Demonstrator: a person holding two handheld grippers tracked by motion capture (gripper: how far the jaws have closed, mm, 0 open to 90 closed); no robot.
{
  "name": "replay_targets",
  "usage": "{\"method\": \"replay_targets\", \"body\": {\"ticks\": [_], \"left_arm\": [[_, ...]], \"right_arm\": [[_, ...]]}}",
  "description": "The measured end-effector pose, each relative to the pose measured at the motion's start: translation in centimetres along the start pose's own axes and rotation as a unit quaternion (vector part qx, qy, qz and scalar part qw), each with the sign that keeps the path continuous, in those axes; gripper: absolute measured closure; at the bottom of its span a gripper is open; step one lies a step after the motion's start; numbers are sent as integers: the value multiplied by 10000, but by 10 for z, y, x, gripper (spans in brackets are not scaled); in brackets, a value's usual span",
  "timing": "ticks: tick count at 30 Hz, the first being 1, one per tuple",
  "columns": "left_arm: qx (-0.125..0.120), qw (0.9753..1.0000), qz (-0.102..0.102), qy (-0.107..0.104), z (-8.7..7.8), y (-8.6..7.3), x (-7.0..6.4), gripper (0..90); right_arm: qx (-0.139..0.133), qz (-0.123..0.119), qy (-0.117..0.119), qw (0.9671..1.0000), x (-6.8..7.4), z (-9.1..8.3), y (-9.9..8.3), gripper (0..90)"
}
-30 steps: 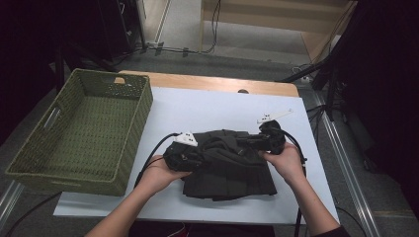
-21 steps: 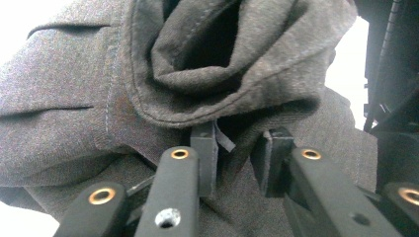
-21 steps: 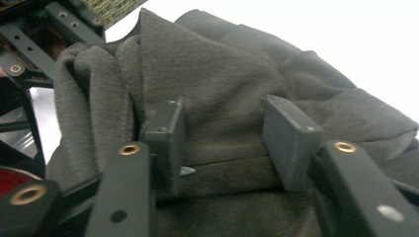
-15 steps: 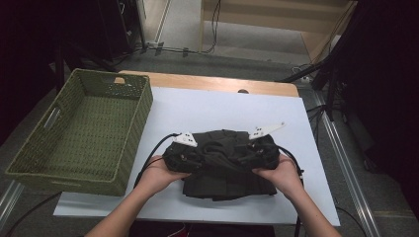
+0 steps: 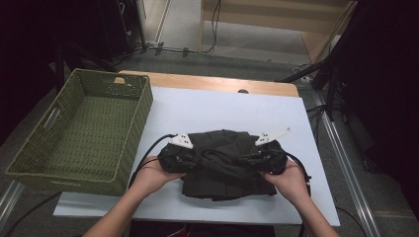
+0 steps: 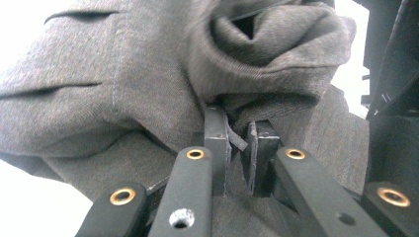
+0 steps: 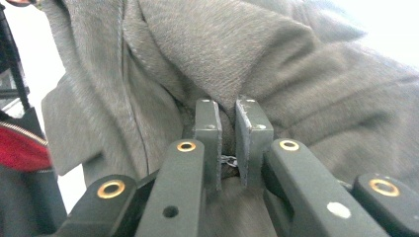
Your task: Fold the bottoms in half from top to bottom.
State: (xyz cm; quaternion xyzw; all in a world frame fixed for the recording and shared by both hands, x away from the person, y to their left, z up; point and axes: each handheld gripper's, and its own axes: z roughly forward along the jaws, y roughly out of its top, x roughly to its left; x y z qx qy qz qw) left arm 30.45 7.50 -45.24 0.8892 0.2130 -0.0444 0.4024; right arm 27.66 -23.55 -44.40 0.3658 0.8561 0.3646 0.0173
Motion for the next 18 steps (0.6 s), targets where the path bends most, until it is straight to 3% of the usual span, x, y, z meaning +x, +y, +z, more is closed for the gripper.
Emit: {"method": "replay_targets", "body": {"ticks": [5,7,10,13,16,18], "left_arm": [[58,9998,-158,-140,-3,-5,3,819],[40,9995,-211,-219,-4,-5,2,728],[-56,9995,-106,-280,-9,-4,-1,596],[-78,9995,-92,-306,-14,-4,-2,537],[-386,9980,-137,-485,-32,0,-3,514],[-491,9976,-254,-428,-37,4,-3,514]], "right_arm": [[-58,138,48,9999,3,-17,-14,811],[-26,127,-4,9999,4,-17,-20,810],[0,125,-66,9999,6,-14,-26,807],[13,48,-147,9999,7,-13,-26,805],[19,32,-209,9998,8,-15,-28,805],[29,39,-196,9998,8,-15,-29,804]]}}
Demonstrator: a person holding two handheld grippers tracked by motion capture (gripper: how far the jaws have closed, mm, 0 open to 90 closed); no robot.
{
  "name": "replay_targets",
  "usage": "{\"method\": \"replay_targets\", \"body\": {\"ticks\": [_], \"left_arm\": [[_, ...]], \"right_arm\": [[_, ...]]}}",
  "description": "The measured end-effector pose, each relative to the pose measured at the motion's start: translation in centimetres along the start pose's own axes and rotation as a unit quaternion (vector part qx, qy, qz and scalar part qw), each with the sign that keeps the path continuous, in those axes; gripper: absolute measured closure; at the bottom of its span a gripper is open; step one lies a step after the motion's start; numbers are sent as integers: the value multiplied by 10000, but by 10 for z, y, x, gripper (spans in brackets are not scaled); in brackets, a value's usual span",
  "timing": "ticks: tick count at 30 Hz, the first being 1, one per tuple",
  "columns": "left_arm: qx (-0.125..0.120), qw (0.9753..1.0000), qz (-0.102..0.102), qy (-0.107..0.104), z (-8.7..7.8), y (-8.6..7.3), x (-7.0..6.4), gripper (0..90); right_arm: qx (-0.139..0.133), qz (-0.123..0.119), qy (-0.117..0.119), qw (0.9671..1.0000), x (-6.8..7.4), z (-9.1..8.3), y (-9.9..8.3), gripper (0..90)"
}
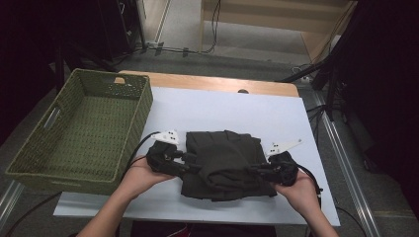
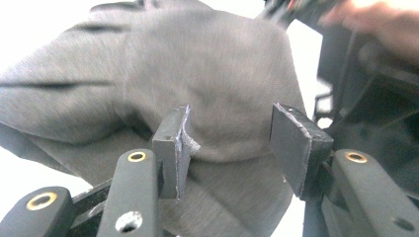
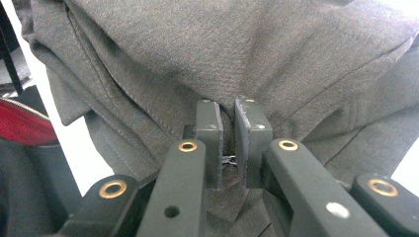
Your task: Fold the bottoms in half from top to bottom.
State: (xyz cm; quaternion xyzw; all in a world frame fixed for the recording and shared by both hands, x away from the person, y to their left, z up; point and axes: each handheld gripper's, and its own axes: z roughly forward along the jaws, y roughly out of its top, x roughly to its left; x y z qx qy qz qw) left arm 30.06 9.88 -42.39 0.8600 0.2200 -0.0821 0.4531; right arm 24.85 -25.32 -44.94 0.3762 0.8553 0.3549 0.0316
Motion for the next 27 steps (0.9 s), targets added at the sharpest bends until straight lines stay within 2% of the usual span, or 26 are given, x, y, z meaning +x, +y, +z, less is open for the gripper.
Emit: {"method": "replay_targets", "body": {"ticks": [3,7,9,15,17,21,22,24,27], "left_arm": [[-46,9998,-165,137,4,7,-1,540],[39,9990,-269,365,16,17,-1,643],[34,9987,-330,377,23,24,0,687],[158,9985,-81,512,44,40,1,836],[153,9987,-104,466,53,44,2,842],[195,9983,9,555,73,50,1,841],[195,9983,9,555,73,50,1,841],[221,9984,23,513,85,49,1,841],[360,9983,37,467,95,42,1,840]], "right_arm": [[13,0,32,10000,2,0,-1,805],[-13,-18,36,10000,8,-1,-6,805],[-40,8,86,10000,11,1,-8,805],[28,-75,50,10000,18,10,-8,801],[53,-111,78,9999,19,13,-9,801],[86,-203,84,9997,24,20,-10,795],[86,-203,84,9997,24,20,-10,795],[69,-222,76,9997,25,24,-11,791],[14,-176,113,9998,24,25,-13,785]]}}
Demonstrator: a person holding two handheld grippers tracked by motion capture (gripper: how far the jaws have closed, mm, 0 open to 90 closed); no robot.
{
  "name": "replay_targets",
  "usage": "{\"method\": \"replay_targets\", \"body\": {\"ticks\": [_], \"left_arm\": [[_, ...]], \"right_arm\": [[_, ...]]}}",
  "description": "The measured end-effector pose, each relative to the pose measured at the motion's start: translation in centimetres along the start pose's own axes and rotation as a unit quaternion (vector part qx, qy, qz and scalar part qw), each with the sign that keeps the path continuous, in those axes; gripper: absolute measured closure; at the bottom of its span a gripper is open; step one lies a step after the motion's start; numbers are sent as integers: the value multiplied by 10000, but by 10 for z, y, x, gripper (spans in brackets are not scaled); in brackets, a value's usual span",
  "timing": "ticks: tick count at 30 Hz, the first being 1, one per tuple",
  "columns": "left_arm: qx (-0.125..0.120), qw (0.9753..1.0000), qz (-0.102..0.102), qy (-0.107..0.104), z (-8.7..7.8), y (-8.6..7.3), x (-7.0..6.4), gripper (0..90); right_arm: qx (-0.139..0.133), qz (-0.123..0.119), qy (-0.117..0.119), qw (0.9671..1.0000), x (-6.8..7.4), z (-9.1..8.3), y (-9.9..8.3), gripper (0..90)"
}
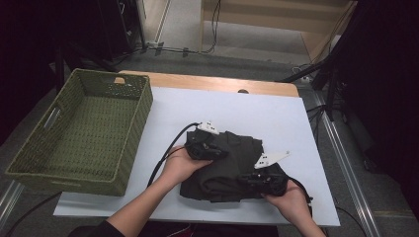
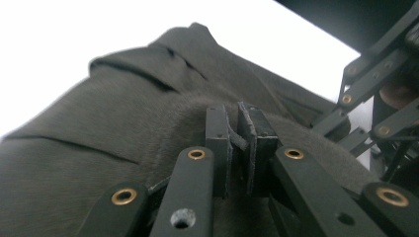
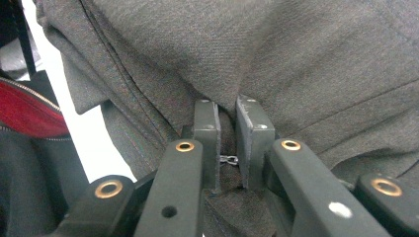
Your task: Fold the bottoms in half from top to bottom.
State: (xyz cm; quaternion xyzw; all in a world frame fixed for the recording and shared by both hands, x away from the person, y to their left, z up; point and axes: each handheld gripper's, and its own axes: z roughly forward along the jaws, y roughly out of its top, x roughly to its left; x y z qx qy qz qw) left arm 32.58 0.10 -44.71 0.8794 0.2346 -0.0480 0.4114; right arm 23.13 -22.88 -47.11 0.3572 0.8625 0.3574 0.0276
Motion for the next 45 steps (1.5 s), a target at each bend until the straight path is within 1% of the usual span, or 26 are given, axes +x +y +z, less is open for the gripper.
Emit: {"method": "replay_targets", "body": {"ticks": [1,2,3,5,6,8,10,11,12,13,14,16,19,21,24,25,26,27,29,30,31,33,37,39,43,45], "left_arm": [[67,10000,11,-13,2,-2,-1,840],[67,10000,11,-13,2,-2,-1,841],[140,9999,22,-94,8,-8,-3,841],[218,9997,49,-128,13,-13,-7,841],[246,9996,60,-136,15,-16,-8,842],[262,9995,68,-147,17,-19,-9,842],[302,9994,86,-147,19,-25,-10,842],[302,9994,86,-147,19,-25,-10,842],[300,9994,97,-138,20,-29,-11,841],[300,9994,97,-138,20,-29,-11,841],[299,9994,61,-161,20,-31,-12,841],[314,9994,106,-120,19,-32,-14,841],[278,9994,119,-153,17,-35,-18,840],[258,9994,128,-167,15,-37,-20,840],[261,9993,175,-209,14,-43,-24,842],[326,9990,229,-179,13,-44,-26,842],[319,9990,249,-189,13,-46,-27,846],[319,9990,249,-189,13,-46,-27,848],[319,9991,209,-177,11,-51,-28,848],[296,9992,191,-185,11,-53,-27,848],[317,9991,185,-188,10,-55,-26,850],[290,9993,100,-191,10,-57,-25,858],[344,9993,163,-59,16,-64,-22,896],[320,9994,83,-84,20,-65,-19,900],[319,9994,163,0,24,-66,-19,900],[314,9994,132,-3,24,-66,-18,900]], "right_arm": [[-6,38,15,10000,-1,0,-1,784],[-6,38,15,10000,-1,0,-1,784],[-12,85,25,10000,-1,0,-2,776],[-9,90,31,10000,-2,0,-3,758],[-3,62,38,10000,-2,0,-4,745],[-5,122,85,9999,-3,-1,-5,696],[-68,166,164,9997,-4,-4,-6,651],[-68,166,164,9997,-4,-4,-6,651],[-184,200,171,9995,-5,-10,-6,595],[-184,200,171,9995,-5,-10,-6,595],[-360,246,100,9990,-8,-17,-5,568],[-506,377,98,9980,-12,-21,-6,569],[-584,490,-21,9971,-15,-20,-5,626],[-612,523,-158,9966,-16,-16,-4,675],[-621,544,-321,9961,-16,-7,0,751],[-621,567,-328,9959,-16,-3,1,775],[-614,572,-344,9959,-16,1,2,792],[-614,572,-344,9959,-16,1,2,792],[-649,602,-423,9952,-19,11,4,836],[-661,655,-392,9949,-19,14,3,842],[-671,644,-406,9948,-20,17,3,843],[-663,597,-415,9952,-21,20,1,853],[-642,496,-411,9959,-24,26,-5,873],[-587,409,-441,9965,-25,31,-8,875],[-610,395,-354,9967,-29,38,-13,877],[-627,407,-312,9967,-30,39,-14,878]]}}
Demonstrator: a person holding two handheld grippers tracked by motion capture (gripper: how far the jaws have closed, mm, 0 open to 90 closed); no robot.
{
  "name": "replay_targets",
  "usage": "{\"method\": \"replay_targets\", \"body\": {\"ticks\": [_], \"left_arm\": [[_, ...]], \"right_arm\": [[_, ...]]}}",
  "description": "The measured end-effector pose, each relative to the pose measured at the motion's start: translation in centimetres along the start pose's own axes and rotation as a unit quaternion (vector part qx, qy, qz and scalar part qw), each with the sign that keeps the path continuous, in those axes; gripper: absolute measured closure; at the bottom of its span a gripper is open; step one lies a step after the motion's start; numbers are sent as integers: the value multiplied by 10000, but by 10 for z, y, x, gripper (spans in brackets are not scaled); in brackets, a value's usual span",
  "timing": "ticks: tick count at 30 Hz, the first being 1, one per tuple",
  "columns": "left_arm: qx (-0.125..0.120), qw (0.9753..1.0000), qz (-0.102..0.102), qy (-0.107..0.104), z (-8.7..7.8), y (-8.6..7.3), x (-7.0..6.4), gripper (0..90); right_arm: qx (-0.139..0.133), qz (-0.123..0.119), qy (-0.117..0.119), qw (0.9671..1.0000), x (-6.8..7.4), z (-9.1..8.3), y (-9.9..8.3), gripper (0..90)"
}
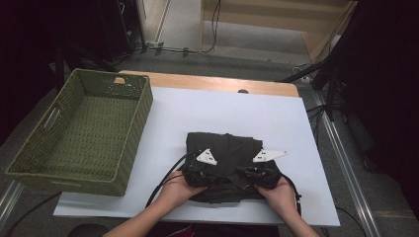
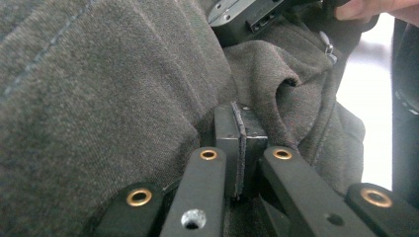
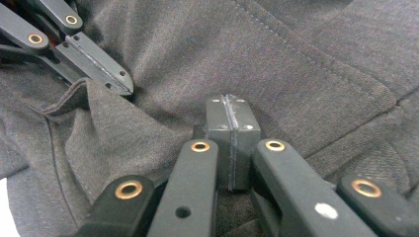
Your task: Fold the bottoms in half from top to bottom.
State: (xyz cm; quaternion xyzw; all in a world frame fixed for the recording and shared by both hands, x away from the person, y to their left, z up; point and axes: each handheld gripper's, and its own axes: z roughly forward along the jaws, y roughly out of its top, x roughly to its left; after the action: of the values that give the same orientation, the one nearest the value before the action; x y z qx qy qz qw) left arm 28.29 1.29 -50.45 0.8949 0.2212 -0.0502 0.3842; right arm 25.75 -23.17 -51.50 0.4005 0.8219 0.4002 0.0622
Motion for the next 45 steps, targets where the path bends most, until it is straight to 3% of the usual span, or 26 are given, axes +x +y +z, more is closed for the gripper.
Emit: {"method": "replay_targets", "body": {"ticks": [2,5,7,10,15,17,18,23,24,28,29,31,32,37,41,42,45], "left_arm": [[12,9999,-113,-106,-2,0,2,900],[58,9998,-119,-138,-5,1,3,900],[94,9997,-132,-170,-16,2,5,900],[48,9998,-142,-95,-27,2,12,900],[-63,9998,-166,56,-41,0,19,900],[-111,9997,-214,88,-44,-1,21,900],[-159,9992,-350,110,-49,-5,27,900],[-191,9989,-382,167,-42,-10,32,900],[-282,9981,-540,90,-38,-12,37,900],[-257,9982,-527,79,-39,-11,38,900],[-131,9982,-590,34,-43,-6,37,900],[-107,9983,-577,48,-45,-2,36,900],[-146,9990,-401,153,-50,4,33,893],[-444,9977,-444,238,-65,17,37,892],[-518,9972,-437,320,-68,24,39,892],[-677,9958,-352,503,-71,29,39,892],[-792,9943,-470,540,-73,35,46,892]], "right_arm": [[-46,61,44,10000,-1,0,-2,878],[108,90,140,9998,-1,-6,1,877],[165,-5,173,9997,2,-11,-1,878],[160,-183,194,9995,6,-17,-5,878],[180,-243,272,9992,11,-19,-11,878],[197,-274,279,9990,13,-20,-12,878],[200,-340,274,9988,15,-21,-15,878],[238,-454,379,9980,13,-14,-18,880],[226,-460,404,9979,12,-13,-18,880],[262,-458,378,9979,12,-12,-15,879],[285,-468,365,9978,13,-13,-14,879],[289,-448,370,9979,13,-13,-13,879],[270,-476,374,9978,13,-12,-13,879],[211,-428,375,9982,13,-11,-10,878],[197,-449,357,9982,19,-10,-7,878],[203,-477,355,9980,21,-9,-6,878],[219,-531,331,9978,25,-6,-2,878]]}}
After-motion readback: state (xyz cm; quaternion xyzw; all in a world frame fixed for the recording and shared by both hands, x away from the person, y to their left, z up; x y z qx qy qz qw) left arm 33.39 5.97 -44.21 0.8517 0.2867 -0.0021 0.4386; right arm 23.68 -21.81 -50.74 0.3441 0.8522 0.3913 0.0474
